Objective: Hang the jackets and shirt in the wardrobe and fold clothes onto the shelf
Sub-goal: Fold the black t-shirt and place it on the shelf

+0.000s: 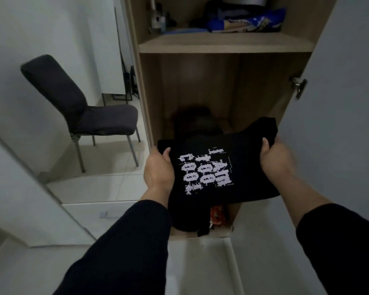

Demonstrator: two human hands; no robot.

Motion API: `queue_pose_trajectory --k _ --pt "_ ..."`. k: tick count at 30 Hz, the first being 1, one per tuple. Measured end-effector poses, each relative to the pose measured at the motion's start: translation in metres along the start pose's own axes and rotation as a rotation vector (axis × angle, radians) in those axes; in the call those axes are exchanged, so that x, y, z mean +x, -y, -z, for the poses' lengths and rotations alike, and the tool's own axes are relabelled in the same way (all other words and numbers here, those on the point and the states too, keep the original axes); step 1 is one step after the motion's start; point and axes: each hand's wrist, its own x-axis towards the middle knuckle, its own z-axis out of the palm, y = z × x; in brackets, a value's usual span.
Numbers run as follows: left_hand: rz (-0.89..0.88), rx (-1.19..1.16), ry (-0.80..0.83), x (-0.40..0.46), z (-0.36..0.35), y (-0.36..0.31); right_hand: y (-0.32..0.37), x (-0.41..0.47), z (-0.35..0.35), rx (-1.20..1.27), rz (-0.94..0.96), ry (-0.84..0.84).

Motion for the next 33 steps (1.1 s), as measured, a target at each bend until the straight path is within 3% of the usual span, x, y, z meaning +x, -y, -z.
queue_pose_trajectory --k 9,16,26,33 --pt "0.071 0.078 0.158 0.069 -0.139 0.041 -0.053 0.084 -0.113 -0.058 -0.144 0.08" --pt "0.071 0.134 0.101 0.15 -0.215 0.073 -0.053 0.152 -0.206 0.007 -0.142 0.113" --pt "0.128 0.26 0.098 0.195 -0.288 0.125 -0.095 0.184 -0.308 -0.157 -0.157 0.125" --pt "0.157 0.306 0.148 0.198 -0.293 0.13 -0.099 0.187 -0.318 -0.214 -0.115 0.121"
